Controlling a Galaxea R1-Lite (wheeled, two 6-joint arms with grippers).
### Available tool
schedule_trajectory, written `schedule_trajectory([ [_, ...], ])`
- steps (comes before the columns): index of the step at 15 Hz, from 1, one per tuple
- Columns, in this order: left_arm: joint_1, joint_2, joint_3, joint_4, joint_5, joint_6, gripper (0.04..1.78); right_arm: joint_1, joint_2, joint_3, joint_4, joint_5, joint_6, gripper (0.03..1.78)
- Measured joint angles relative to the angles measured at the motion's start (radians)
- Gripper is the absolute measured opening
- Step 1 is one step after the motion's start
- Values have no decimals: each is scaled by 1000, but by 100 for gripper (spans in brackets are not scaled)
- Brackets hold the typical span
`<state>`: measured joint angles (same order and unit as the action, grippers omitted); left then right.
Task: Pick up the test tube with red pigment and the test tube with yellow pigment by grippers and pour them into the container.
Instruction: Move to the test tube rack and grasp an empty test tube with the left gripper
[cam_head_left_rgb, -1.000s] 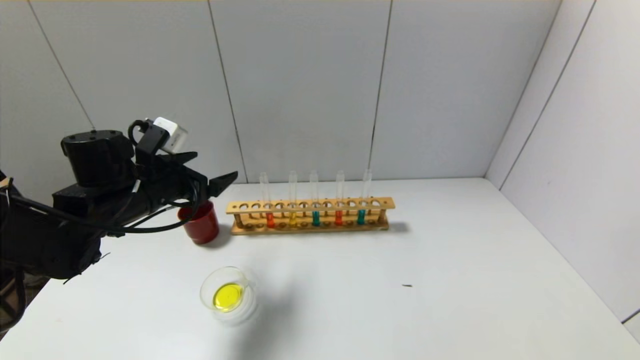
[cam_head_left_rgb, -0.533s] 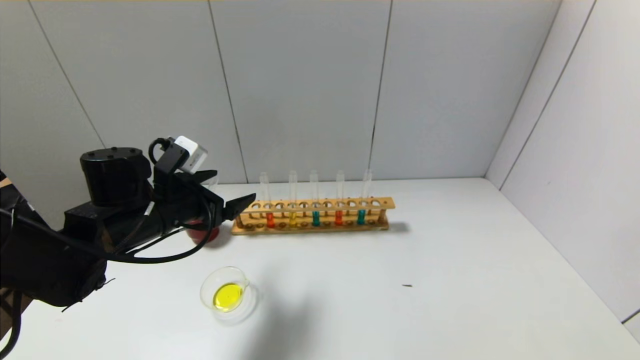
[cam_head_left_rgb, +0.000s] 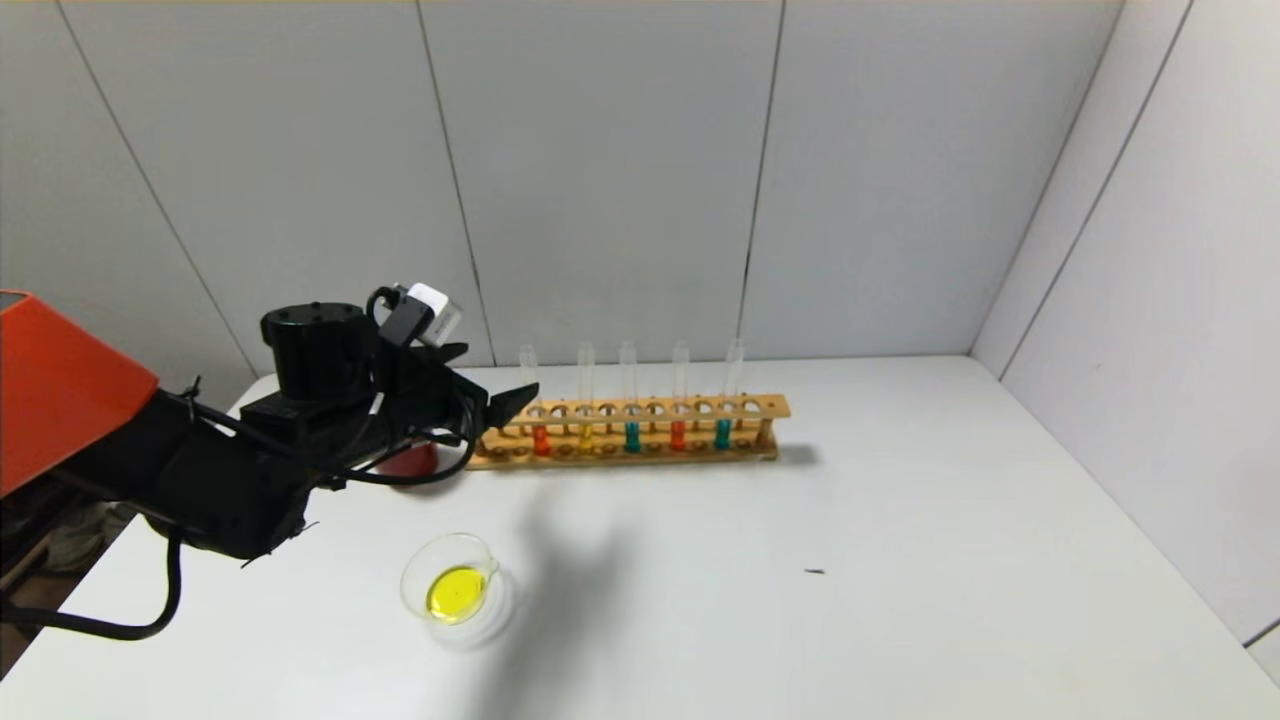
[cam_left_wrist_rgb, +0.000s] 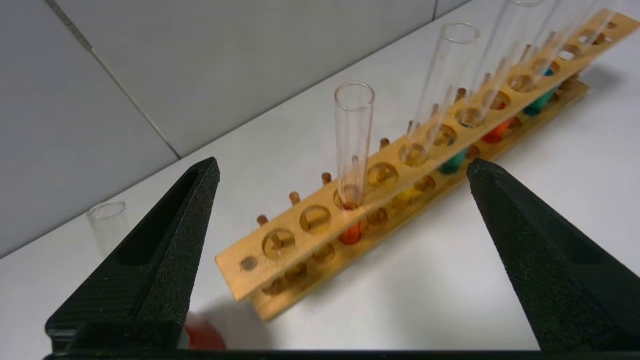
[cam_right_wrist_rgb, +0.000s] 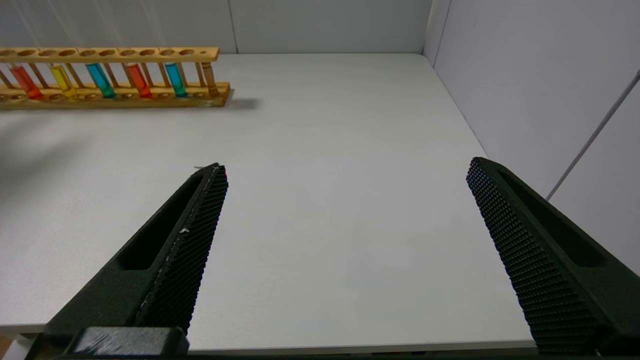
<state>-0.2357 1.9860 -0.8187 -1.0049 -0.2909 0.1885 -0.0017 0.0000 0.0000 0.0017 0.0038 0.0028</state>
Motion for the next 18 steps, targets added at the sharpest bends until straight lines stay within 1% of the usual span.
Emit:
schedule_trajectory([
  [2, 0, 73, -55, -37, 3, -23, 174, 0, 0, 0, 0, 0, 0, 175],
  [6, 1, 160, -117, -36, 4, -79, 174, 0, 0, 0, 0, 0, 0, 175],
  [8, 1, 184, -131, -42, 5, -80, 166, 0, 0, 0, 0, 0, 0, 175],
  [9, 1, 190, -135, -42, 4, -81, 159, 0, 0, 0, 0, 0, 0, 175],
  [11, -1, 198, -147, -43, 4, -81, 136, 0, 0, 0, 0, 0, 0, 175],
  [12, -3, 200, -151, -43, 4, -81, 121, 0, 0, 0, 0, 0, 0, 175],
  [14, -13, 202, -164, -39, 4, -80, 83, 0, 0, 0, 0, 0, 0, 175],
  [16, -24, 203, -183, -30, 5, -80, 49, 0, 0, 0, 0, 0, 0, 175],
  [17, -27, 203, -191, -29, 5, -80, 36, 0, 0, 0, 0, 0, 0, 175],
  [18, -30, 204, -195, -27, 6, -80, 31, 0, 0, 0, 0, 0, 0, 175],
])
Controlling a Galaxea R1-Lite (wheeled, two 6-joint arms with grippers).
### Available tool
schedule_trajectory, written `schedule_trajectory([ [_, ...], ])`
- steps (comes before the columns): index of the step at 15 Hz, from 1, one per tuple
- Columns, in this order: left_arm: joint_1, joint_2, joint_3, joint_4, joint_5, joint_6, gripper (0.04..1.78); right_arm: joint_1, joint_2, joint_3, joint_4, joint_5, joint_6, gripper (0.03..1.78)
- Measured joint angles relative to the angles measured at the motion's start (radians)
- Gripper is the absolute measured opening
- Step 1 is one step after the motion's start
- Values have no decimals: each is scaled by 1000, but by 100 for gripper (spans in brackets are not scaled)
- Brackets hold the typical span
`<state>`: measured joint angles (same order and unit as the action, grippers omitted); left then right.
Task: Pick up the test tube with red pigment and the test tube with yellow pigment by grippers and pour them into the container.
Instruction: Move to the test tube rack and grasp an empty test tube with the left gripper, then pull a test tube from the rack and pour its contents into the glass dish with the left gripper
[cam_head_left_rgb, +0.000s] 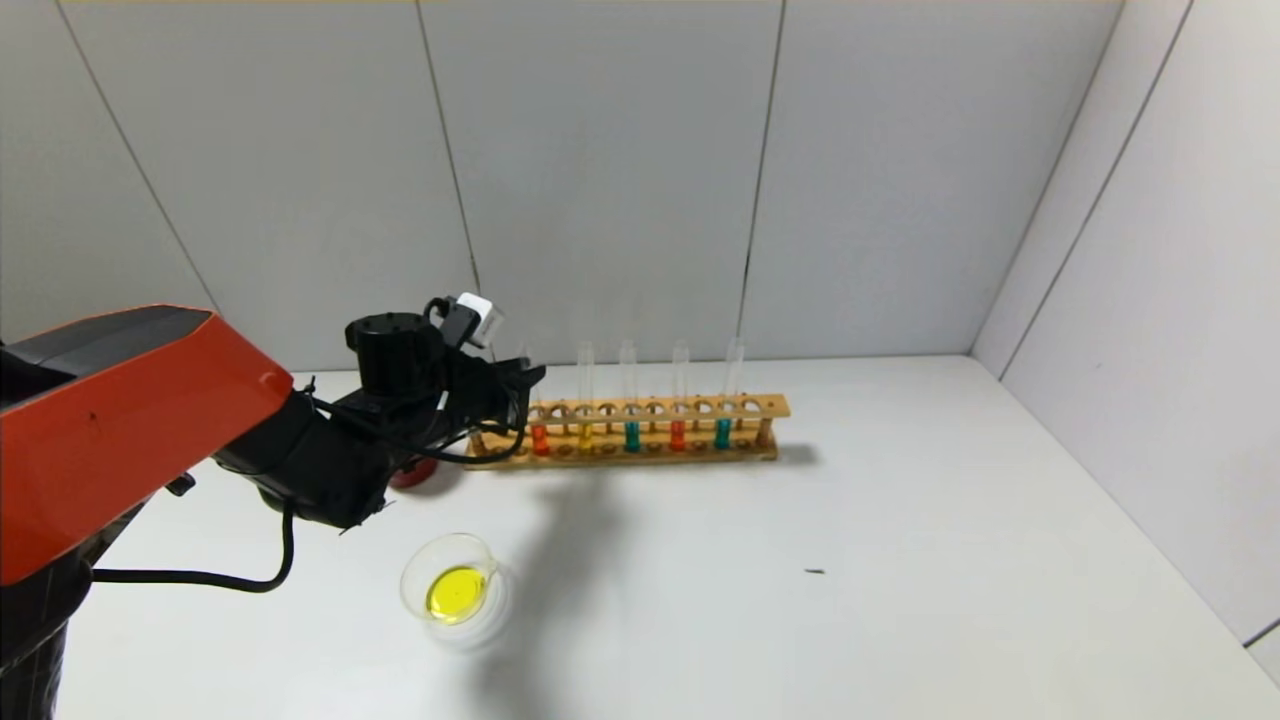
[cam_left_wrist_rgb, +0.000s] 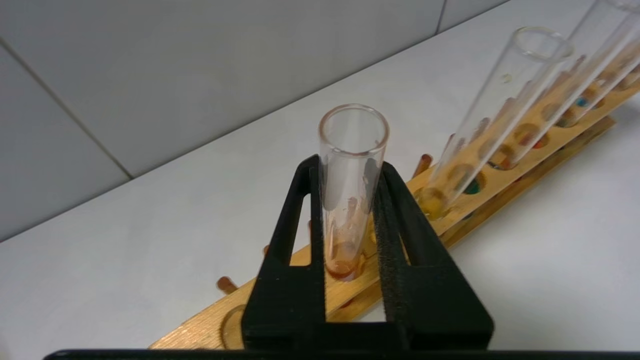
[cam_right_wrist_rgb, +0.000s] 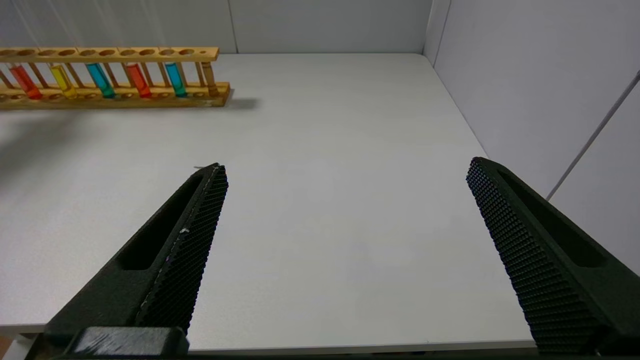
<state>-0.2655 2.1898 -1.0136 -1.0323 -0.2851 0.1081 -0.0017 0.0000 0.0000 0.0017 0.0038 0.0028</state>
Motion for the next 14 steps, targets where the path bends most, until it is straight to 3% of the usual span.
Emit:
schedule_trajectory([
  [9, -2, -16, -24, 6, 29, 1, 30, 0, 0, 0, 0, 0, 0, 175],
  [14, 0, -138, -61, 104, 40, 4, 30, 0, 0, 0, 0, 0, 0, 175],
])
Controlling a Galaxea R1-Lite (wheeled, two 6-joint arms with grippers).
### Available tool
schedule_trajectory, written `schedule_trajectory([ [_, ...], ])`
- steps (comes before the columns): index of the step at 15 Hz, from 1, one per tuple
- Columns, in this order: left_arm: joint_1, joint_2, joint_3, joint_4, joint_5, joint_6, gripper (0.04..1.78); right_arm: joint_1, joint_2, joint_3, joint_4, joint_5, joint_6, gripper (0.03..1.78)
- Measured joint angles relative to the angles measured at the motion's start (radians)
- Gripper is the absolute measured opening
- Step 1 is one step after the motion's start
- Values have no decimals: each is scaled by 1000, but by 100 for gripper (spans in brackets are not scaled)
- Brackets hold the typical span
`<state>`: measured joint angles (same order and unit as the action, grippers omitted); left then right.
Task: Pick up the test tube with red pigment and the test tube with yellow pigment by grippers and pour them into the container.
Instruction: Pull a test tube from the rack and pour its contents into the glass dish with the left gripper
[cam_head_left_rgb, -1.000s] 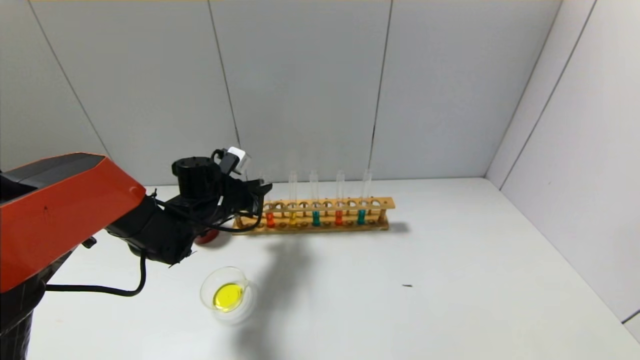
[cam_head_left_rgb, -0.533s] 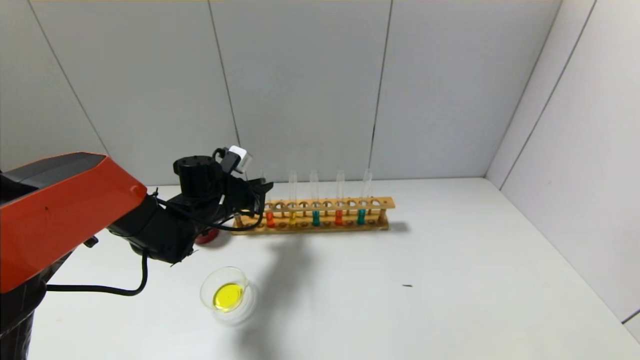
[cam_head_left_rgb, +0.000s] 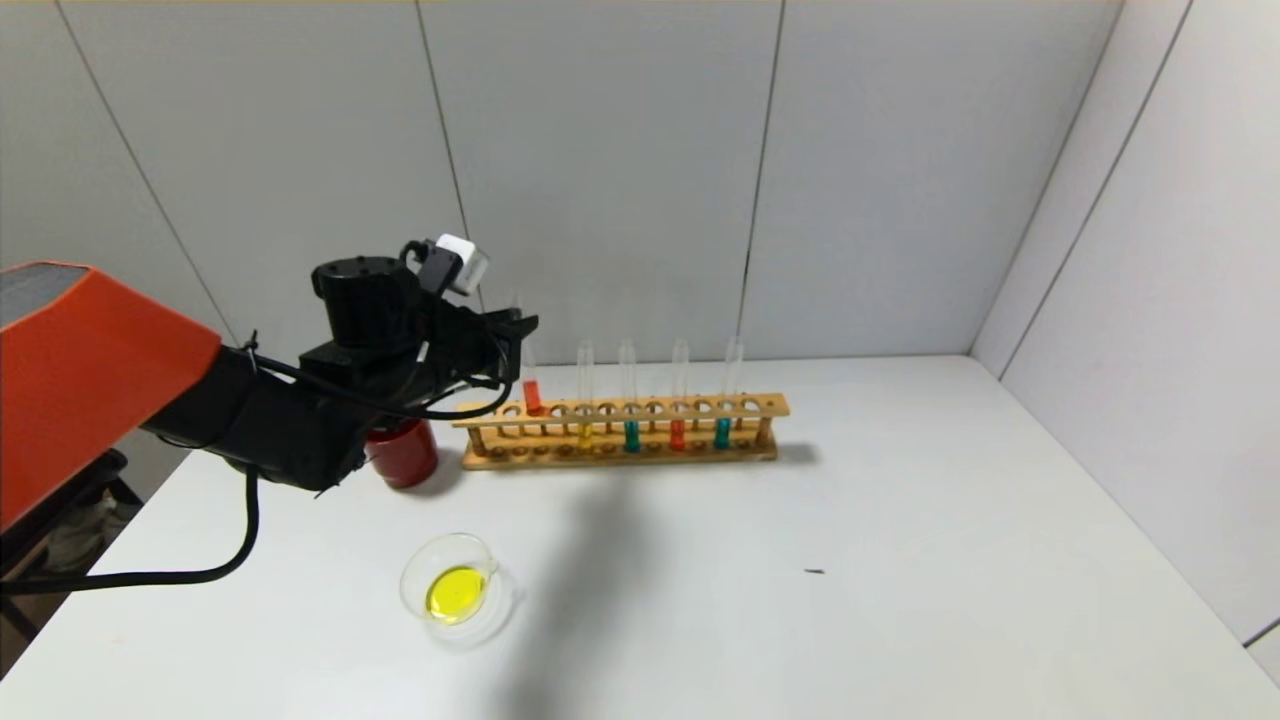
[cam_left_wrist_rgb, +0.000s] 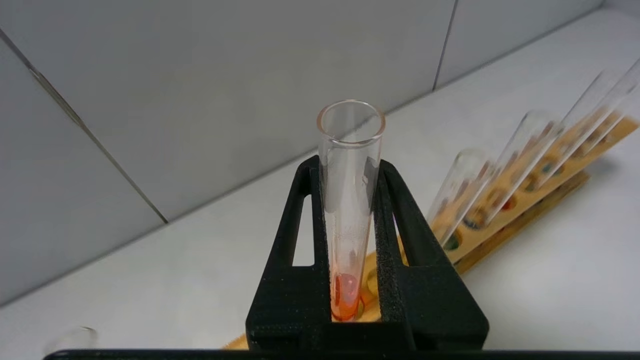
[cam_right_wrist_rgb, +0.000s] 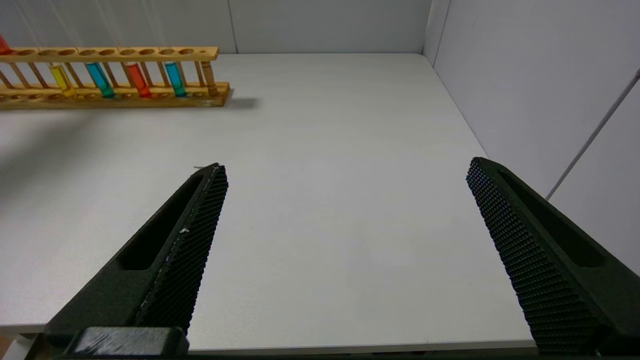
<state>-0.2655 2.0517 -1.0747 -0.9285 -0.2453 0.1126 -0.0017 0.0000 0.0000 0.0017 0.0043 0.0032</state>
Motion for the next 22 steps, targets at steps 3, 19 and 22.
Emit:
schedule_trajectory([
  [3, 1, -84, -13, -15, 4, 1, 30, 0, 0, 0, 0, 0, 0, 175],
  [19, 210, -477, 396, 20, -218, 365, 30, 0, 0, 0, 0, 0, 0, 175],
  [22, 243, -480, 410, 61, -246, 670, 30, 0, 0, 0, 0, 0, 0, 175],
])
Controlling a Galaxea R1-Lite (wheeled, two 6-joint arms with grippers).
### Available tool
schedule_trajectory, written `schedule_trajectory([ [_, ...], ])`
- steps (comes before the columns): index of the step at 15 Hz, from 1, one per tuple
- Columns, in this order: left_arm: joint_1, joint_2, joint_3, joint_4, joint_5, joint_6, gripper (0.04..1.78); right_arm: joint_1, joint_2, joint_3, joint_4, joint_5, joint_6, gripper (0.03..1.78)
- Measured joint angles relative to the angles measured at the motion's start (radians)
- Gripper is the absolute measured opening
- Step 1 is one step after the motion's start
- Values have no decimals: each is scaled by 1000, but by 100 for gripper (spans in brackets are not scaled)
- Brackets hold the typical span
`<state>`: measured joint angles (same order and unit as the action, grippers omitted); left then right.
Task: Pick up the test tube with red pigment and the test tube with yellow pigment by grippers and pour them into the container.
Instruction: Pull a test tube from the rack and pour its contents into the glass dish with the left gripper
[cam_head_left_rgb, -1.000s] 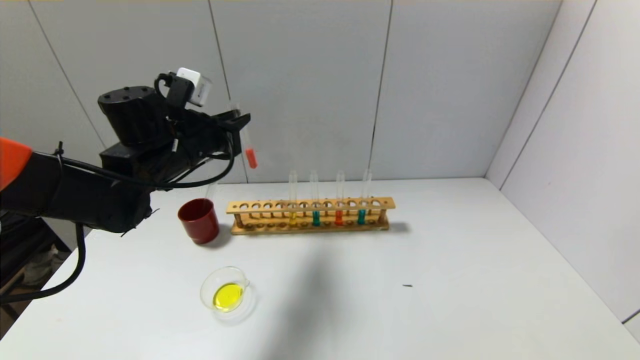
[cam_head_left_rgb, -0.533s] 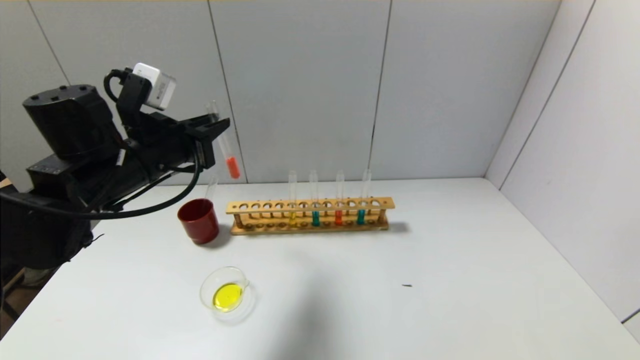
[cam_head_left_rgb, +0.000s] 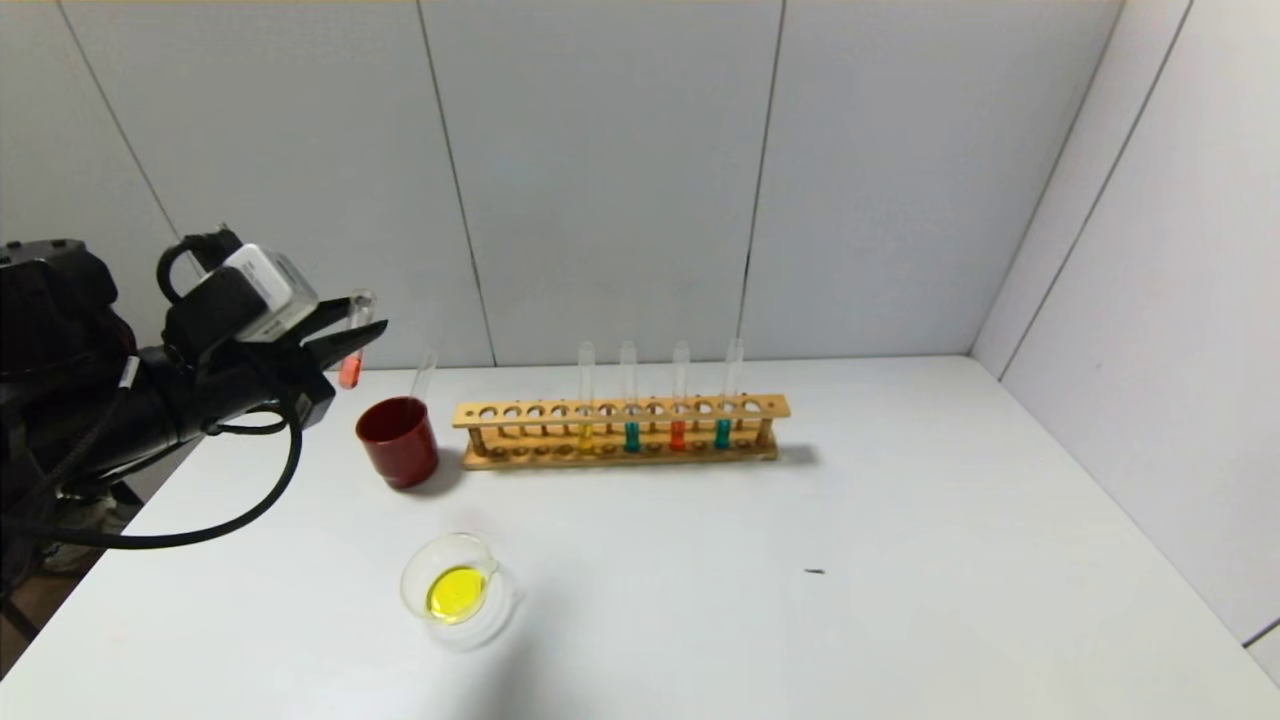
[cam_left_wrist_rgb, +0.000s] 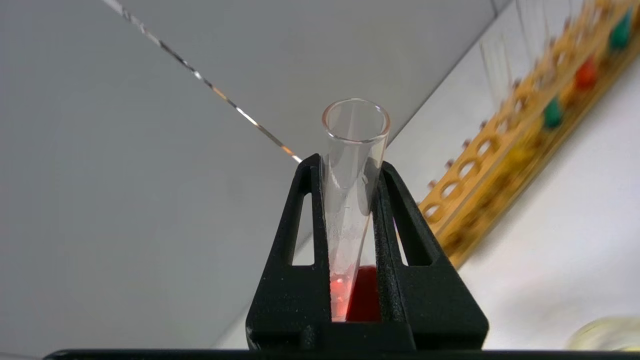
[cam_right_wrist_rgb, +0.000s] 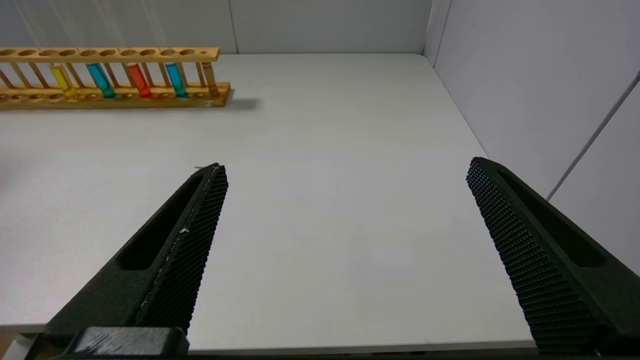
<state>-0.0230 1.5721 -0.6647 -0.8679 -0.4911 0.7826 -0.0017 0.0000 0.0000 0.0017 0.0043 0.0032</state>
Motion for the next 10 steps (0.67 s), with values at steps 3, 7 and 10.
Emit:
schedule_trajectory([
  [3, -19, 2, 42, 60, -5, 266, 30, 0, 0, 0, 0, 0, 0, 175],
  [7, -38, -6, 121, 61, -22, 463, 30, 0, 0, 0, 0, 0, 0, 175],
  [10, -36, -22, 206, 59, -70, 573, 30, 0, 0, 0, 0, 0, 0, 175],
])
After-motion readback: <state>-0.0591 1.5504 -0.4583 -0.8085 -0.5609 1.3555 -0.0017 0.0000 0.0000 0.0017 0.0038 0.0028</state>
